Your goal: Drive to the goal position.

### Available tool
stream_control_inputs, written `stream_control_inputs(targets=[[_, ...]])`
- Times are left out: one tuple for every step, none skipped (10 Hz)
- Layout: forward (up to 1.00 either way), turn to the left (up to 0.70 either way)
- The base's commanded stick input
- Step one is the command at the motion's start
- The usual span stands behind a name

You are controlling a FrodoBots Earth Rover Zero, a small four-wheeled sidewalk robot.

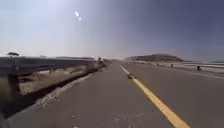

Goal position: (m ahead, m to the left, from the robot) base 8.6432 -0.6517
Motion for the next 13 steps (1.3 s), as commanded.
stream_control_inputs(targets=[[0.5, 0.0], [0.5, 0.0], [0.5, 0.0], [0.5, 0.0], [0.5, 0.0], [0.5, 0.0], [0.5, 0.0], [0.5, 0.0], [0.5, 0.0], [0.5, 0.0], [0.5, 0.0], [0.5, 0.0], [0.5, 0.0]])
